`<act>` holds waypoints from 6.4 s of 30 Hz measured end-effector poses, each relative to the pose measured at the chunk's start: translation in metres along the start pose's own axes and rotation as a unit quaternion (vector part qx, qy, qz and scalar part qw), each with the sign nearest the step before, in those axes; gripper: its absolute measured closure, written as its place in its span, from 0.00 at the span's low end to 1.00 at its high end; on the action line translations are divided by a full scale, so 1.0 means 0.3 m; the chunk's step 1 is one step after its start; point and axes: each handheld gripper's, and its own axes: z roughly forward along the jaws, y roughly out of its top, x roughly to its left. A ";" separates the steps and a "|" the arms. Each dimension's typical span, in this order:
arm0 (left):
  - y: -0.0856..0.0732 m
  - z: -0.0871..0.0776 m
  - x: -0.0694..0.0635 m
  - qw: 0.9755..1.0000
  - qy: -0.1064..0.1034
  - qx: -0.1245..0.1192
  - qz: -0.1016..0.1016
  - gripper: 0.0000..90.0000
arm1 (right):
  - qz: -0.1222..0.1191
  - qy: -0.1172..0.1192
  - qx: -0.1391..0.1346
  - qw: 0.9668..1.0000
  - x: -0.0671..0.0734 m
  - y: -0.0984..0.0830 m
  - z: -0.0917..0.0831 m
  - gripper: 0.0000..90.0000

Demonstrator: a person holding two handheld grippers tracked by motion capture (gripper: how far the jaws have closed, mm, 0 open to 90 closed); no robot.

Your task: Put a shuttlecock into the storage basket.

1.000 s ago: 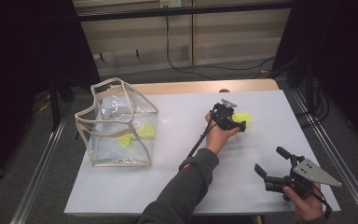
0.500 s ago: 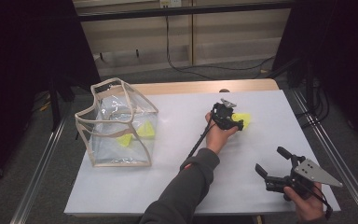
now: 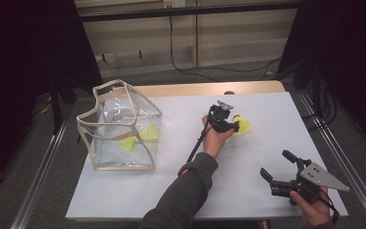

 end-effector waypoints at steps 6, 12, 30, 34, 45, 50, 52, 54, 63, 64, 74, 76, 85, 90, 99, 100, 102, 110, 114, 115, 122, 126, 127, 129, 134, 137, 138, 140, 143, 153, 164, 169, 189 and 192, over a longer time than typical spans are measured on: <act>-0.006 0.009 0.007 1.000 -0.009 -0.003 0.010 0.50 | 0.001 -0.001 0.002 1.000 0.000 -0.001 0.001 0.02; -0.011 0.021 0.010 1.000 0.000 -0.011 0.010 0.62 | 0.002 0.001 0.000 1.000 0.000 0.000 0.001 0.02; -0.017 0.069 0.013 1.000 -0.004 -0.014 -0.002 0.88 | 0.003 0.000 0.001 1.000 -0.003 -0.001 -0.001 0.02; -0.014 0.057 0.020 1.000 -0.015 -0.007 -0.009 0.96 | 0.004 0.000 0.001 1.000 -0.004 -0.001 -0.002 0.02; 0.005 -0.051 0.045 0.997 -0.054 -0.010 -0.045 0.97 | 0.002 -0.001 0.001 1.000 -0.001 -0.001 0.000 0.02; -0.003 -0.099 0.063 0.996 -0.076 -0.007 -0.054 0.97 | -0.001 0.001 0.001 1.000 0.001 0.000 0.001 0.02; -0.005 -0.117 0.070 0.996 -0.079 -0.004 -0.051 0.97 | -0.002 -0.001 0.001 1.000 0.001 0.000 0.001 0.02; -0.006 -0.134 0.075 0.995 -0.085 -0.003 -0.049 0.97 | -0.002 -0.002 0.001 1.000 0.000 -0.001 0.001 0.02; -0.001 -0.209 0.095 0.993 -0.106 0.000 -0.044 0.97 | -0.002 0.000 0.003 1.000 0.002 -0.001 0.002 0.02; -0.001 -0.215 0.097 0.993 -0.108 -0.001 -0.045 0.97 | -0.002 0.000 0.004 1.000 0.002 0.000 0.002 0.02; 0.007 -0.274 0.104 0.991 -0.124 0.008 -0.038 0.97 | -0.002 -0.001 0.004 1.000 0.003 -0.001 0.002 0.02; 0.008 -0.284 0.106 0.991 -0.129 0.010 -0.038 0.97 | -0.001 -0.001 0.003 1.000 0.003 -0.001 0.003 0.02; 0.013 -0.345 0.127 0.990 -0.136 0.015 -0.034 0.97 | -0.002 -0.002 0.004 1.000 0.003 -0.002 0.004 0.02; 0.015 -0.376 0.140 0.990 -0.138 0.015 -0.034 0.97 | -0.001 -0.002 0.004 1.000 0.003 -0.002 0.004 0.02; 0.020 -0.424 0.160 0.989 -0.141 0.018 -0.030 0.97 | -0.004 -0.003 0.003 1.000 0.003 -0.002 0.004 0.02; 0.021 -0.430 0.162 0.990 -0.140 0.019 -0.029 0.97 | -0.004 -0.003 0.003 1.000 0.003 -0.002 0.004 0.02; 0.023 -0.439 0.165 0.989 -0.141 0.021 -0.028 0.97 | -0.003 -0.003 0.003 1.000 0.003 -0.002 0.004 0.02; 0.025 -0.468 0.176 0.989 -0.141 0.026 -0.026 0.97 | -0.003 -0.003 0.004 1.000 0.004 -0.001 0.004 0.02; 0.027 -0.482 0.181 0.989 -0.144 0.028 -0.025 0.97 | -0.003 -0.003 0.004 1.000 0.004 -0.001 0.004 0.02; 0.028 -0.487 0.183 0.989 -0.142 0.030 -0.022 0.97 | -0.003 -0.003 0.004 1.000 0.004 -0.001 0.004 0.02; 0.034 -0.513 0.195 0.989 -0.141 0.032 -0.022 0.97 | -0.004 -0.003 0.003 1.000 0.005 -0.001 0.005 0.02; 0.037 -0.527 0.201 0.989 -0.140 0.033 -0.020 0.97 | -0.004 -0.003 0.003 1.000 0.005 -0.001 0.005 0.02; 0.037 -0.530 0.203 0.990 -0.139 0.033 -0.020 0.97 | -0.003 -0.003 0.003 1.000 0.005 -0.001 0.006 0.02; 0.038 -0.536 0.206 0.989 -0.141 0.035 -0.020 0.97 | -0.004 -0.002 0.005 1.000 0.005 -0.001 0.005 0.02; 0.041 -0.551 0.216 0.990 -0.138 0.038 -0.016 0.97 | -0.006 -0.002 0.004 1.000 0.006 0.000 0.005 0.02; 0.043 -0.558 0.219 0.990 -0.137 0.039 -0.016 0.97 | -0.006 -0.002 0.005 1.000 0.006 -0.001 0.006 0.02; 0.043 -0.560 0.220 0.990 -0.137 0.039 -0.017 0.97 | -0.006 -0.002 0.005 1.000 0.006 -0.001 0.006 0.02; 0.043 -0.562 0.224 0.990 -0.136 0.040 -0.016 0.97 | -0.006 -0.001 0.005 1.000 0.006 -0.001 0.007 0.02; 0.047 -0.567 0.226 0.990 -0.136 0.042 -0.015 0.97 | -0.007 -0.001 0.005 1.000 0.007 -0.001 0.008 0.02; 0.057 -0.598 0.241 0.990 -0.133 0.046 -0.019 0.97 | -0.007 0.001 0.004 1.000 0.008 0.000 0.009 0.02; 0.068 -0.634 0.257 0.990 -0.128 0.053 -0.024 0.97 | -0.008 0.001 0.004 1.000 0.011 0.000 0.012 0.02; 0.079 -0.657 0.270 0.990 -0.127 0.054 -0.027 0.97 | -0.008 0.002 0.004 1.000 0.012 0.000 0.012 0.02; 0.122 -0.741 0.314 0.991 -0.110 0.065 -0.036 0.97 | -0.007 0.001 0.004 1.000 0.013 0.002 0.010 0.02; 0.126 -0.750 0.320 0.991 -0.108 0.064 -0.040 0.97 | -0.007 0.001 0.004 1.000 0.012 0.001 0.010 0.02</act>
